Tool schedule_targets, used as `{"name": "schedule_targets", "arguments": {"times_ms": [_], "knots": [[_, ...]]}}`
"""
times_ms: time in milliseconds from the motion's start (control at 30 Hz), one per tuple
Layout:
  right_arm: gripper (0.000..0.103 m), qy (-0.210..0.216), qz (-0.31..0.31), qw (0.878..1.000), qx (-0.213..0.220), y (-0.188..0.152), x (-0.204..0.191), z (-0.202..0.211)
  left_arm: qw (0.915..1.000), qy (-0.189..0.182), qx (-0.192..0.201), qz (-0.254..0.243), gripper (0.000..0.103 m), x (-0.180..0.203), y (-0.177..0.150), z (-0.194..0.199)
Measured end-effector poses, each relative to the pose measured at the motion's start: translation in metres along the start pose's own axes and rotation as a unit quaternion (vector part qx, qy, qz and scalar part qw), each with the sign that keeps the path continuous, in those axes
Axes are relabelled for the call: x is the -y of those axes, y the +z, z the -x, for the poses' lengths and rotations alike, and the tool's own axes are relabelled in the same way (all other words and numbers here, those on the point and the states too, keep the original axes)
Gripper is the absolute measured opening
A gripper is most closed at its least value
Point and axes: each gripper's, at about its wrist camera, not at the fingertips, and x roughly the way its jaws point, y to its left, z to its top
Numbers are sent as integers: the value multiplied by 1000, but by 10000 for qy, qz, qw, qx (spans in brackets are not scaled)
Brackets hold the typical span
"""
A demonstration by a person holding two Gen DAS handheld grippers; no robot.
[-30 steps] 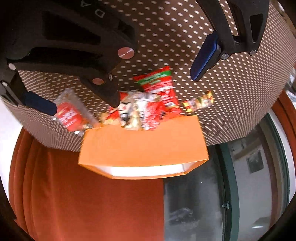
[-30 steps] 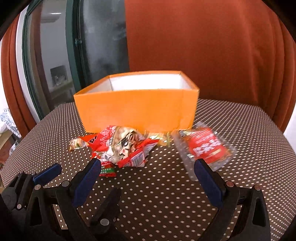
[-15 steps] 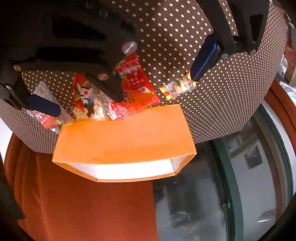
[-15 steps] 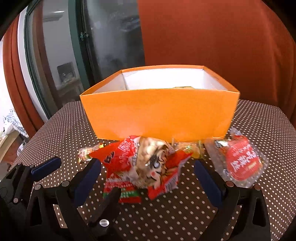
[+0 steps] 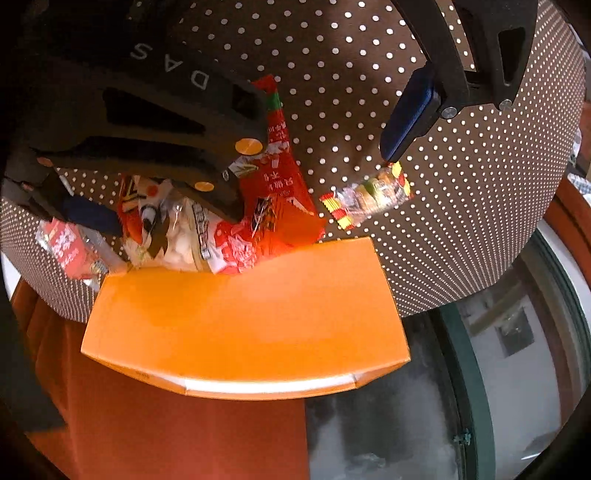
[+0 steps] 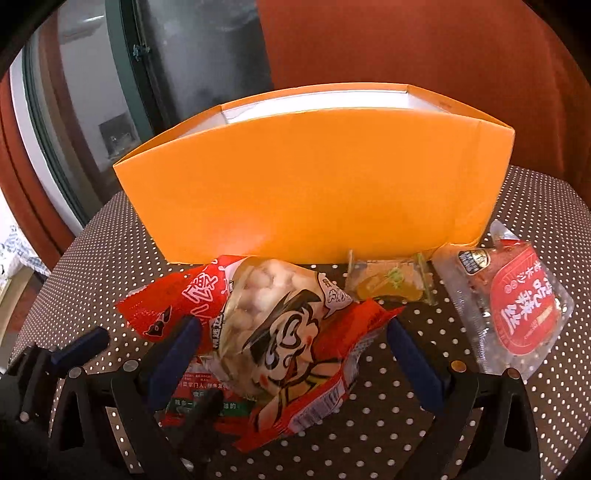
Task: Organize snacks
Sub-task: 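Grasp the red cartoon-face bag with the right tool while the left tool grasps the red spicy strip packet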
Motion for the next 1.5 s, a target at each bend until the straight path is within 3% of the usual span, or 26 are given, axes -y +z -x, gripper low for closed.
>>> {"name": "schedule_targets", "arguments": {"times_ms": [167,333,800,967,1133,1300,1433,1500], "knots": [[74,27,55,10000,74,-3,-1,4,10000,28,-27,49,97,-1,-2,-3],[65,-16,72,9998,171,-8,1,14,9998,154,-36,144,97,-6,-3,0],[61,-514,-287,9955,738,-16,31,64,9995,263,25,193,97,9,-1,9],[61,-596,-464,9947,694,-18,41,61,9990,391,23,230,97,16,10,-3],[61,-510,-506,9956,598,-18,37,51,9981,526,-231,238,96,17,12,-24],[61,-381,-583,9970,347,-21,36,35,9985,212,-347,373,84,10,14,-31],[61,-336,-661,9966,351,-19,38,34,9984,-163,-348,410,58,4,14,-31],[61,-317,-708,9964,341,-21,43,38,9989,-125,-308,338,53,11,10,-24]]}}
